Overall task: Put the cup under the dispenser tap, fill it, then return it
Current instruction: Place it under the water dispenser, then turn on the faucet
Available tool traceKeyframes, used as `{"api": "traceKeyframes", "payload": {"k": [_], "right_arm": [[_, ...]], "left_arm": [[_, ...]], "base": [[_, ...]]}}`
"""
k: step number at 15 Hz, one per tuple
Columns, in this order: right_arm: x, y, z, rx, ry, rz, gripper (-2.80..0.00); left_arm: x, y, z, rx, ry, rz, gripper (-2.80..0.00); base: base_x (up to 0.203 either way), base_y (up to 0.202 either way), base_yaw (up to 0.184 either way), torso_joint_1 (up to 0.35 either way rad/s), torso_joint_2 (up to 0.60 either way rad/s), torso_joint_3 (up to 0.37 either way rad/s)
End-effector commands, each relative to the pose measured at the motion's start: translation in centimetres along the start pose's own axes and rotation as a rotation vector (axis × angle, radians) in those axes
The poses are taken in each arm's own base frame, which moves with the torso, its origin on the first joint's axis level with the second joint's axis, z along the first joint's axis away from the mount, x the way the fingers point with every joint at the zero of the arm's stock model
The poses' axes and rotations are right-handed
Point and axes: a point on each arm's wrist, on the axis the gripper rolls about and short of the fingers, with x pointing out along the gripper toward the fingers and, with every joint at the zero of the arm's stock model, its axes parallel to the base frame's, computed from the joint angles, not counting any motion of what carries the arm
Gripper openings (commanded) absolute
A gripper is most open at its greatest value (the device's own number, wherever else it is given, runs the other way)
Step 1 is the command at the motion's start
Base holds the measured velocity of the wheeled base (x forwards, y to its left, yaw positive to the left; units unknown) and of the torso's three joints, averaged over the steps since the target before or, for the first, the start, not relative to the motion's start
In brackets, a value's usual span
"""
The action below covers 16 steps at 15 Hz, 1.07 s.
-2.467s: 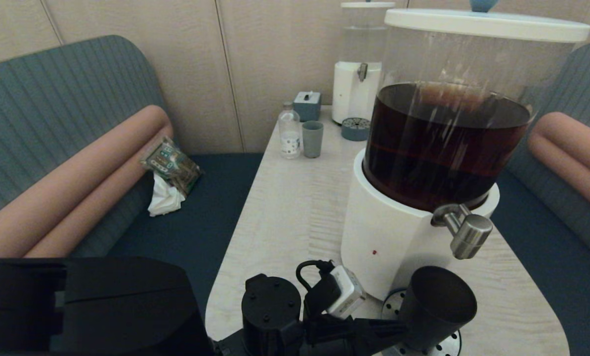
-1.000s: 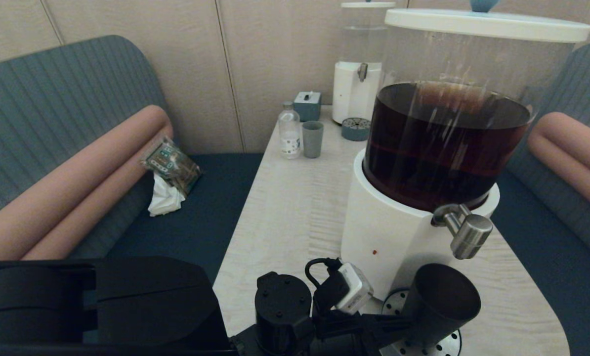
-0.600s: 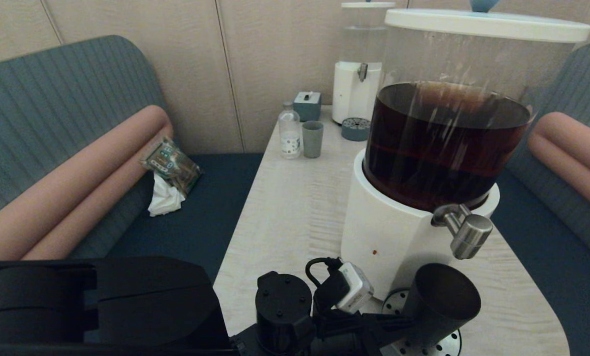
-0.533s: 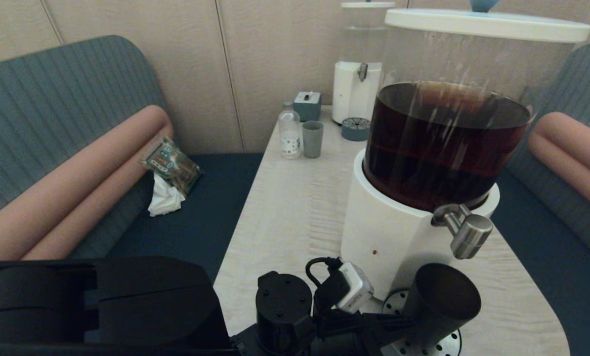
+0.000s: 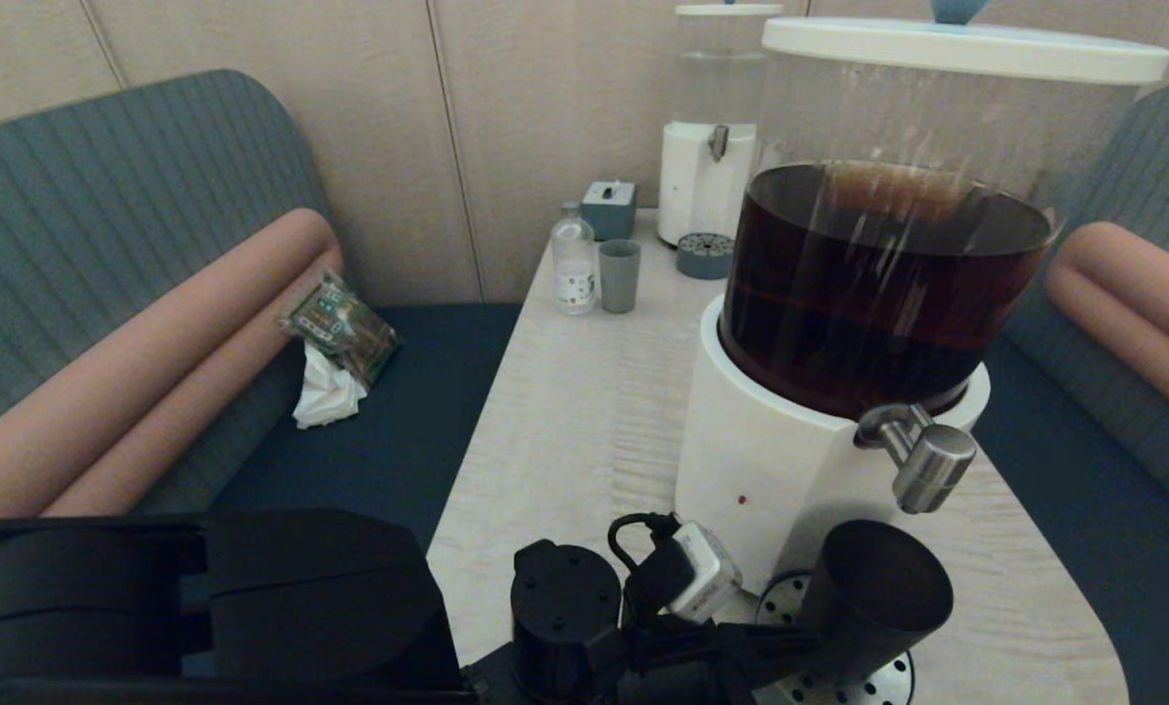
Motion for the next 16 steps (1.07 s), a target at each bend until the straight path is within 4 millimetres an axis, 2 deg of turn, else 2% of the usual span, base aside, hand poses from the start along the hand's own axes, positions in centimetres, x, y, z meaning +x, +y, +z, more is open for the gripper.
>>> {"api": "traceKeyframes", "payload": {"k": [1, 5, 7, 12, 16], "right_arm": [[0.0, 0.0, -0.2, 0.000, 0.004, 0.000, -2.80], [0.0, 0.0, -0.2, 0.000, 0.002, 0.001, -2.80], [0.0, 0.0, -0.2, 0.000, 0.004, 0.000, -2.80], [0.0, 0.0, -0.2, 0.000, 0.004, 0.000, -2.80], [0.0, 0.0, -0.2, 0.000, 0.002, 0.002, -2.80]], "left_arm": [[-0.4, -0.2, 0.1, -0.002, 0.000, 0.002, -2.80], [-2.2, -1.2, 1.4, -0.002, -0.008, 0.008, -2.80], [-3.8, -2.0, 2.3, -0.003, -0.012, 0.010, -2.80], [-10.8, -4.5, 5.8, -0.010, -0.088, 0.099, -2.80], [-17.8, -4.6, 9.5, -0.017, -0.301, 0.332, -2.80]], "base": [[0.000, 0.000, 0.000, 0.000, 0.00, 0.000], [0.000, 0.000, 0.000, 0.000, 0.00, 0.000], [0.000, 0.000, 0.000, 0.000, 0.00, 0.000], [0.000, 0.000, 0.000, 0.000, 0.00, 0.000], [0.000, 0.000, 0.000, 0.000, 0.00, 0.000]]}}
